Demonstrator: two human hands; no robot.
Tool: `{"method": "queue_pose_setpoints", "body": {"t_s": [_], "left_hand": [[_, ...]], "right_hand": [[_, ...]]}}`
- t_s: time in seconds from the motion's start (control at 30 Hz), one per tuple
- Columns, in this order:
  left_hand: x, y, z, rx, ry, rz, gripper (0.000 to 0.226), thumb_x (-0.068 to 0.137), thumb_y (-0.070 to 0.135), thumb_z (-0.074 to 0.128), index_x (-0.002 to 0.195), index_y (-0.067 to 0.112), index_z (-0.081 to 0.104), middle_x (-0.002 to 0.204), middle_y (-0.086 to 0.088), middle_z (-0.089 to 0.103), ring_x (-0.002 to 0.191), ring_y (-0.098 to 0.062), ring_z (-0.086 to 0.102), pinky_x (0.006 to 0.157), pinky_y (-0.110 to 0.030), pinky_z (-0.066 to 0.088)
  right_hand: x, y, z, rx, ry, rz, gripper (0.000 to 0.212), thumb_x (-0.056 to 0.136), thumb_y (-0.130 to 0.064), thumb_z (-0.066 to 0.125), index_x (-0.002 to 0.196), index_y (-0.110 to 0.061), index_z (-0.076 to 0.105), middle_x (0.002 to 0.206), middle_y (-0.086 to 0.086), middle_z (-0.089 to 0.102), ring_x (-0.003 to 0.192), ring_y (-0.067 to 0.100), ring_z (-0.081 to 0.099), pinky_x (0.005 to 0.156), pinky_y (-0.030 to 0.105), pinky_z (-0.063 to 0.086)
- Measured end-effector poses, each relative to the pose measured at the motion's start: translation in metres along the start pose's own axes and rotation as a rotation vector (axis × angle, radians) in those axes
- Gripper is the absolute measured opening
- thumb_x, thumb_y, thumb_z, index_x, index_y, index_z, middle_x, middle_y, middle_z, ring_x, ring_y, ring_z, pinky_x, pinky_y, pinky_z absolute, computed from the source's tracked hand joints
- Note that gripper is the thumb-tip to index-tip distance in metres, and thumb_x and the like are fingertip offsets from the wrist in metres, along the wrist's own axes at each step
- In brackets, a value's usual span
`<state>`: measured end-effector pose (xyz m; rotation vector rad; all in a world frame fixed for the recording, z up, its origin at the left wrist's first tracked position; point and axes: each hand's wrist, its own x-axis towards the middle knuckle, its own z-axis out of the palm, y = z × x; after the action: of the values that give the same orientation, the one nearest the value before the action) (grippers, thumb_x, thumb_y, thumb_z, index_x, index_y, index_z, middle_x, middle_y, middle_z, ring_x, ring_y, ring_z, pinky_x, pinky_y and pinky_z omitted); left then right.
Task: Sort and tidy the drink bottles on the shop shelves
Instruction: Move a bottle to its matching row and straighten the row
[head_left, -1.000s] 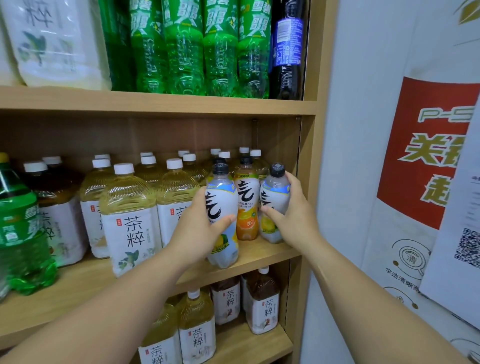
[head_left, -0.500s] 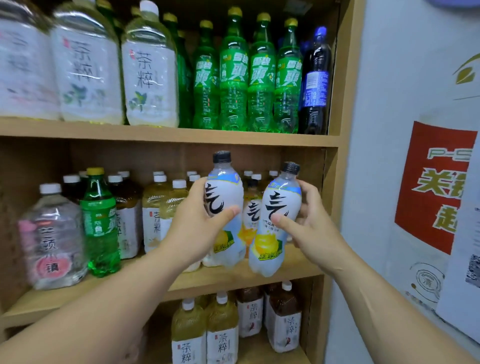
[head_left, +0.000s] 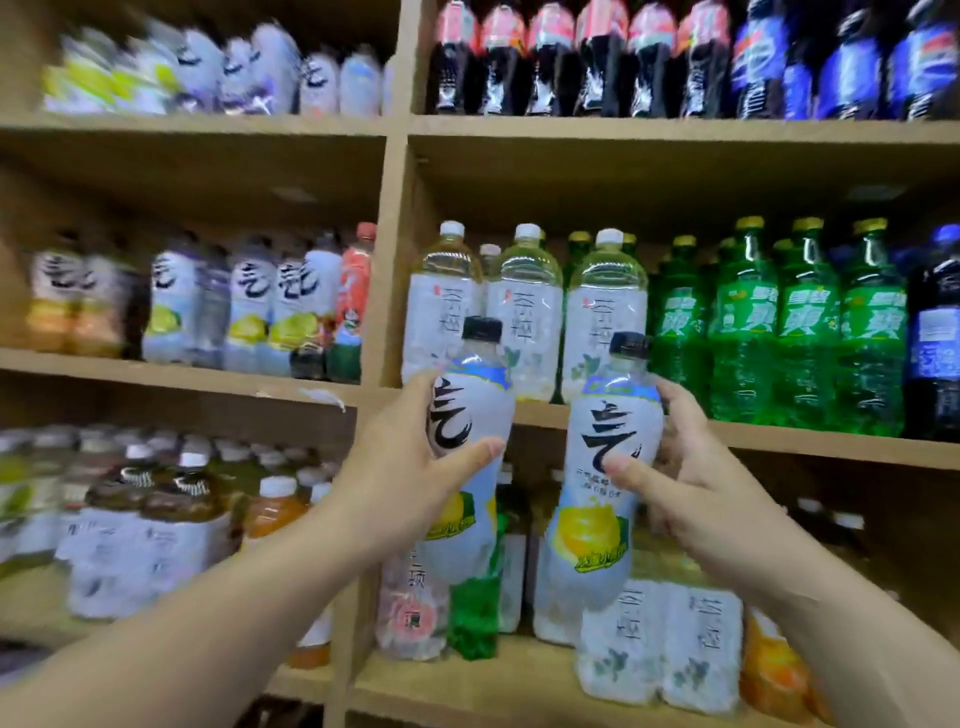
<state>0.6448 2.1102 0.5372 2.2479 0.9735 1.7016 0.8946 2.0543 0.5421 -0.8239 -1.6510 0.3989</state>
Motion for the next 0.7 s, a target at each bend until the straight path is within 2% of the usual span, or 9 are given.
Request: {"method": "queue_pose_setpoints", "body": {"t_s": [0.1, 0.23, 0.37, 0.5, 0.57, 0.67, 0.7], "left_hand": [[0.006, -0.02, -0.05, 0.052, 0.055, 0.004, 0.044, 0.086, 0.042, 0.077, 0.124, 0.035, 0.054, 0.11, 0.024, 0.067, 0.098, 0.017, 0.059, 0.073, -0.003, 0.044], [0.024, -0.057, -0.118, 0.08, 0.125, 0.002, 0.034, 0.086, 0.042, 0.077, 0.113, 0.034, 0.058, 0.099, 0.02, 0.07, 0.09, 0.012, 0.064, 0.069, -0.008, 0.046], [0.056, -0.096, -0.185, 0.076, 0.202, -0.012, 0.038, 0.084, 0.049, 0.075, 0.116, 0.034, 0.06, 0.101, 0.016, 0.072, 0.09, 0.002, 0.067, 0.079, -0.029, 0.055], [0.093, -0.128, -0.24, 0.058, 0.271, 0.008, 0.038, 0.082, 0.052, 0.077, 0.112, 0.035, 0.061, 0.096, 0.016, 0.072, 0.089, -0.006, 0.069, 0.079, -0.041, 0.059], [0.113, -0.139, -0.261, 0.067, 0.303, 0.027, 0.039, 0.082, 0.051, 0.077, 0.112, 0.032, 0.061, 0.097, 0.014, 0.07, 0.089, -0.008, 0.067, 0.077, -0.04, 0.058], [0.139, -0.155, -0.281, 0.106, 0.319, 0.04, 0.041, 0.085, 0.048, 0.075, 0.117, 0.028, 0.058, 0.1, 0.015, 0.065, 0.088, -0.005, 0.061, 0.068, -0.027, 0.047], [0.147, -0.163, -0.285, 0.114, 0.32, 0.041, 0.044, 0.086, 0.047, 0.075, 0.12, 0.027, 0.057, 0.102, 0.013, 0.064, 0.09, -0.008, 0.061, 0.07, -0.028, 0.046]], "right_hand": [[0.024, -0.01, 0.041, 0.02, 0.0, 0.011, 0.059, 0.096, -0.002, 0.061, 0.141, -0.035, 0.039, 0.096, -0.01, 0.069, 0.051, -0.007, 0.059, 0.047, 0.006, 0.041], [0.054, -0.018, 0.102, 0.028, -0.004, -0.001, 0.061, 0.098, -0.01, 0.062, 0.146, -0.036, 0.036, 0.075, -0.016, 0.073, 0.048, -0.003, 0.058, 0.046, 0.01, 0.042], [0.092, -0.033, 0.167, -0.018, -0.02, -0.048, 0.064, 0.098, -0.013, 0.064, 0.149, -0.038, 0.034, 0.088, -0.013, 0.076, 0.057, -0.003, 0.061, 0.05, 0.016, 0.045], [0.138, -0.053, 0.221, -0.045, -0.02, -0.12, 0.059, 0.097, -0.018, 0.064, 0.145, -0.038, 0.035, 0.08, -0.016, 0.073, 0.055, 0.0, 0.056, 0.051, 0.025, 0.043], [0.161, -0.063, 0.242, -0.054, -0.008, -0.159, 0.057, 0.099, -0.02, 0.064, 0.146, -0.034, 0.035, 0.083, -0.015, 0.073, 0.059, 0.001, 0.058, 0.051, 0.027, 0.044], [0.191, -0.073, 0.271, -0.056, 0.018, -0.187, 0.059, 0.099, -0.019, 0.064, 0.148, -0.032, 0.034, 0.1, -0.005, 0.074, 0.063, 0.004, 0.063, 0.049, 0.028, 0.046], [0.201, -0.075, 0.28, -0.072, 0.02, -0.19, 0.059, 0.099, -0.019, 0.064, 0.148, -0.032, 0.033, 0.104, -0.002, 0.073, 0.063, 0.003, 0.064, 0.05, 0.027, 0.046]]}}
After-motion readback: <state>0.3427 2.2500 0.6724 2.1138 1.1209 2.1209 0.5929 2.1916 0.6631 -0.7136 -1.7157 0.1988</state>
